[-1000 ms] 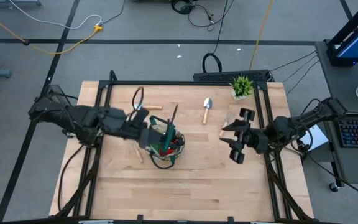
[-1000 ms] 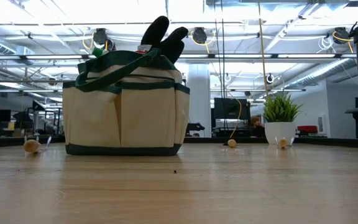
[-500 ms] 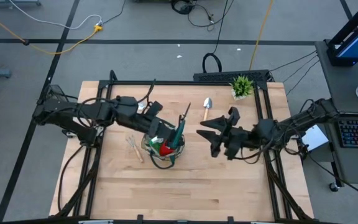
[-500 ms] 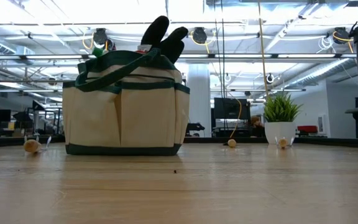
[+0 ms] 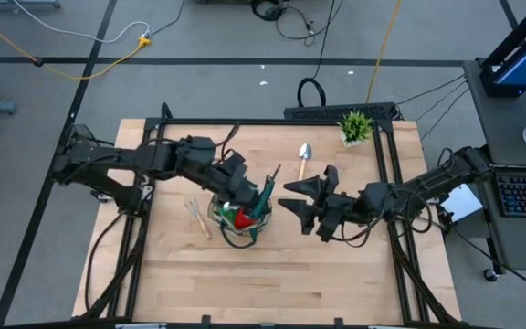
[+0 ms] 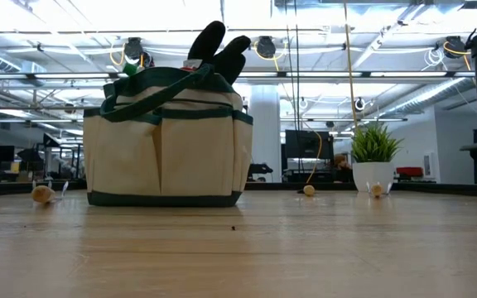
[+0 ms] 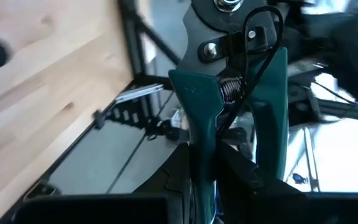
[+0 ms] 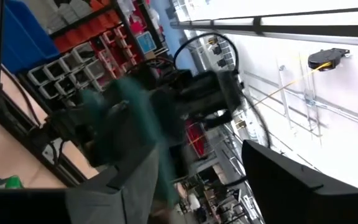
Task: Pick & Place Garden tools in Gardening bag
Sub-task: Put the green shear scissors into the brown gardening bag
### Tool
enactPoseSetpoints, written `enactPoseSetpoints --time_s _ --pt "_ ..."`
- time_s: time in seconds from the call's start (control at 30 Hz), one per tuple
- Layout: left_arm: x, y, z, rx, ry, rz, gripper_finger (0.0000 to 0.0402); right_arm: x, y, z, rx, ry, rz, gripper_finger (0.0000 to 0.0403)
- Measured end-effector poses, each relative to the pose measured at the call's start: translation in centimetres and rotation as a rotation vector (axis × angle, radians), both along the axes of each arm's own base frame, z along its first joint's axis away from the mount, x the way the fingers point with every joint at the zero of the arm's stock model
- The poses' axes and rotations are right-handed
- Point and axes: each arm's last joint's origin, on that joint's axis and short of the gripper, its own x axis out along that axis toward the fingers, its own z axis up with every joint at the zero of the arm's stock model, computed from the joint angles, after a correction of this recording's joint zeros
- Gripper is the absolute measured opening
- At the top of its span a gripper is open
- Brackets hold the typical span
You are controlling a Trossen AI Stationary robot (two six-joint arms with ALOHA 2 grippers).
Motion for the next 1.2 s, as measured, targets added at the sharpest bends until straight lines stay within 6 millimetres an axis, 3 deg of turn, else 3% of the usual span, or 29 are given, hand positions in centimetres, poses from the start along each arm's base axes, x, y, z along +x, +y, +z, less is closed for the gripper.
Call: enactPoseSetpoints --time_s 0.57,0.77,1.2 --pt "1.5 0.5 -2.5 -0.33 0.279 -0.033 0.0052 0.6 0.4 -1.8 0.194 0.118 0.051 0.0228" --pt "3.2 0.7 -2.6 -0.409 0.228 -0.057 0.0052 1.4 0.8 -2.9 0.202 0.151 0.05 0.0228" --pt "4.2 0.7 -3.9 -0.424 0.267 -0.078 0.0052 1.7 0.8 -3.3 0.224 0.165 0.042 0.0228"
